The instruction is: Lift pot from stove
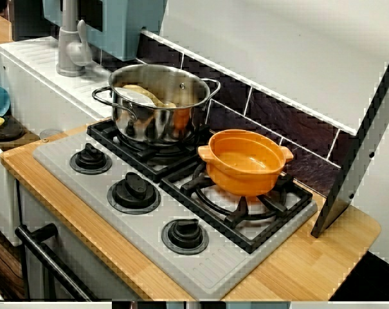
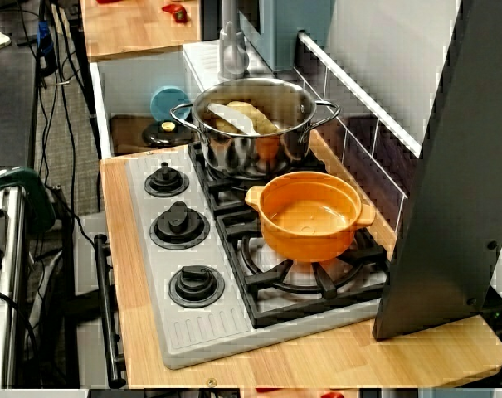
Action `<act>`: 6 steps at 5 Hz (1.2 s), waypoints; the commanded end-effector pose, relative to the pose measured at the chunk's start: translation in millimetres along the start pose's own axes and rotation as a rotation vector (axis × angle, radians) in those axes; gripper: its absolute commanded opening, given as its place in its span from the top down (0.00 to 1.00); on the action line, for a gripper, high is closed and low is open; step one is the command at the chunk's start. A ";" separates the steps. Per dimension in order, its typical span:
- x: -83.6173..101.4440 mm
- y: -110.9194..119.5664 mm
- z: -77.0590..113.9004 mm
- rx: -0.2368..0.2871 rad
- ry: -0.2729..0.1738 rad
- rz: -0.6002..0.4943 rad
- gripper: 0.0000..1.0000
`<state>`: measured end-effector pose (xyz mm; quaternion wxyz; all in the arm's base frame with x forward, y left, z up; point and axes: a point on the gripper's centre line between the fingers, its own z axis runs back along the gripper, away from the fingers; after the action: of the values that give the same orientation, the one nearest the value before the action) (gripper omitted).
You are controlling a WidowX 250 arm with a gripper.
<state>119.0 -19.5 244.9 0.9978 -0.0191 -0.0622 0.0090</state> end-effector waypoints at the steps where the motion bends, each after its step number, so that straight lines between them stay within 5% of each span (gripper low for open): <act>1: 0.0 0.0 0.0 0.000 0.000 0.000 0.00; 4: 50.7 -78.2 -45.2 0.121 -0.038 -0.033 0.00; 5: 70.5 -98.3 -60.7 0.218 -0.104 -0.043 0.00; 6: 85.6 -107.5 -72.4 0.236 -0.105 -0.096 0.00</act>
<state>208.6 -125.9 179.3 0.9887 0.1116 -0.0955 -0.0299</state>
